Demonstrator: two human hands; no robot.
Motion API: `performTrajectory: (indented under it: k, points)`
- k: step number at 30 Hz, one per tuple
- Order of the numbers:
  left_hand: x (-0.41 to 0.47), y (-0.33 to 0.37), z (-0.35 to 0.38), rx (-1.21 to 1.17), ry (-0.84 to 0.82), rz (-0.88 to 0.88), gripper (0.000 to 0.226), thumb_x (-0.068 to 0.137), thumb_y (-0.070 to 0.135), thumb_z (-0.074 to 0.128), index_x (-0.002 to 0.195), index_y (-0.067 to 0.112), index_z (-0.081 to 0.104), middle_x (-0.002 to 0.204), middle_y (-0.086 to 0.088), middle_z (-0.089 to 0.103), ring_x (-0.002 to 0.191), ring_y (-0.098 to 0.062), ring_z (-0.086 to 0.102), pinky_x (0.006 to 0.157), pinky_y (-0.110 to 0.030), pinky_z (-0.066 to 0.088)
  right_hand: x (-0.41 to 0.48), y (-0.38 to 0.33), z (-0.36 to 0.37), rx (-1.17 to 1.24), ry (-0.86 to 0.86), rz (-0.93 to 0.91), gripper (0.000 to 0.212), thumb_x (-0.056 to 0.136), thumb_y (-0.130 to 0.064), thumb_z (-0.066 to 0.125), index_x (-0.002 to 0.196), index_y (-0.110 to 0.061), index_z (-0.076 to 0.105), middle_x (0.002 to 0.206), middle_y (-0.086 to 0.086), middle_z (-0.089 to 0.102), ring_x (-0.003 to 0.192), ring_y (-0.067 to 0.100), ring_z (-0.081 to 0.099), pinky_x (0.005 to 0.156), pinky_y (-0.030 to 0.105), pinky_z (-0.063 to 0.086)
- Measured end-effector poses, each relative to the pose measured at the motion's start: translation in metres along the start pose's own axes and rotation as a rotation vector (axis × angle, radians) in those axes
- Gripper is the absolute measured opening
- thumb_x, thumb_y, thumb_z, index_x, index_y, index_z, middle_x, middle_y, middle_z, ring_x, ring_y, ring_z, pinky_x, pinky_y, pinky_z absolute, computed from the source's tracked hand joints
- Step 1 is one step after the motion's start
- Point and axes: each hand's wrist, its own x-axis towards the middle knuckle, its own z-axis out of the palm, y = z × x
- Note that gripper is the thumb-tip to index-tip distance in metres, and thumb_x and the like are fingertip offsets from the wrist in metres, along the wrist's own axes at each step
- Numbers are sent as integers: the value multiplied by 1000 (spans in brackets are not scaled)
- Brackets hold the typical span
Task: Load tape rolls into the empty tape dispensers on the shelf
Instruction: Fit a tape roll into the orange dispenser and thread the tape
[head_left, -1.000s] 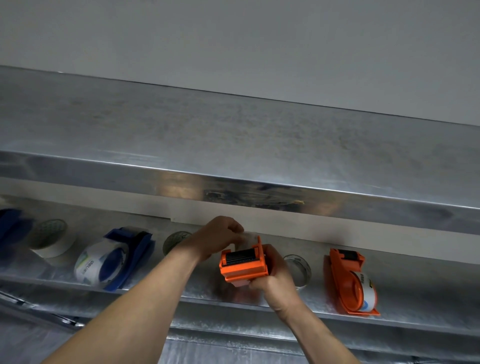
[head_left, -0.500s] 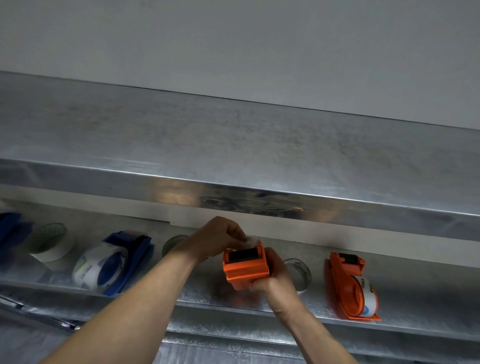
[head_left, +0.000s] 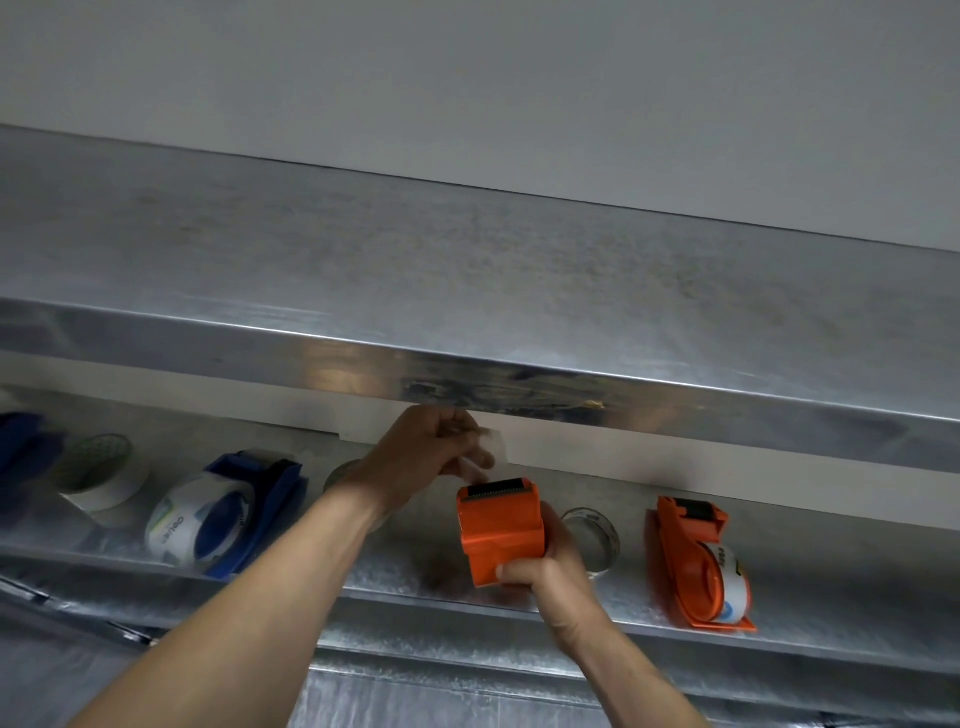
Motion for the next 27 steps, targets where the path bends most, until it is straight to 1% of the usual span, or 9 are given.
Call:
performTrajectory:
  k: [4, 7, 9, 13, 16, 18, 22, 24, 27]
  points:
    - [-6, 2, -1, -23, -36, 2, 14, 96, 3, 54, 104, -7, 61, 89, -20, 75, 76, -32, 74, 70, -27, 58, -1, -1, 1, 14, 22, -18, 64, 43, -7, 67, 105, -17, 60, 85, 7, 74, 78, 20, 69, 69, 35, 55]
    - [-9, 2, -1, -93, -49, 13, 9, 94, -2, 54, 99, -7, 60, 84, -21, 74, 77, -35, 73, 69, -30, 56, -3, -4, 4, -16, 12, -63, 63, 42, -7, 65, 105, -14, 60, 79, 6, 71, 70, 15, 65, 61, 27, 51]
    - [-9, 3, -1, -124, -80, 29, 8, 93, -4, 54, 93, -3, 62, 82, -22, 73, 77, -37, 72, 71, -34, 56, -3, -6, 7, -29, 5, -85, 62, 42, -7, 66, 103, -13, 60, 78, 4, 70, 69, 15, 64, 58, 28, 50]
    - [-12, 8, -2, -79, -136, 41, 17, 93, -2, 55, 84, 8, 65, 83, -19, 74, 81, -36, 72, 71, -31, 54, -3, -4, 10, -20, 10, -108, 60, 42, -7, 66, 101, -12, 59, 78, 11, 70, 68, 17, 64, 59, 35, 53]
    - [-14, 13, -1, -84, -111, 21, 11, 95, 0, 53, 91, 2, 63, 84, -19, 74, 79, -40, 72, 72, -34, 56, -2, -2, 11, -16, 18, -121, 59, 42, -4, 66, 101, -10, 59, 78, 11, 70, 68, 16, 64, 58, 27, 53]
    - [-15, 16, 1, -103, -74, 10, 11, 96, 2, 51, 95, 0, 62, 84, -18, 74, 76, -40, 72, 71, -34, 57, -1, -3, 12, -10, 26, -116, 59, 42, -3, 64, 101, -10, 59, 78, 12, 69, 68, 16, 63, 57, 27, 52]
    - [-16, 22, 12, -94, -68, 18, 17, 96, 3, 50, 101, -6, 64, 87, -14, 75, 73, -34, 72, 65, -29, 56, 1, -6, 14, -11, 35, -122, 59, 42, -2, 63, 100, -6, 57, 82, 19, 69, 68, 16, 63, 55, 25, 52]
    - [-16, 23, 13, -91, -62, 24, 19, 97, 5, 51, 103, -6, 65, 88, -14, 75, 73, -31, 73, 66, -27, 56, 1, -7, 14, 17, 57, -123, 61, 41, -2, 63, 101, -8, 59, 86, 19, 70, 71, 18, 65, 60, 30, 53]
    - [-17, 21, 7, -129, -10, 42, 18, 98, 10, 51, 100, 3, 68, 89, -13, 76, 76, -34, 73, 74, -38, 58, 2, -5, 9, 52, 104, -107, 61, 40, -3, 63, 100, -12, 61, 81, 10, 72, 72, 18, 65, 65, 37, 51]
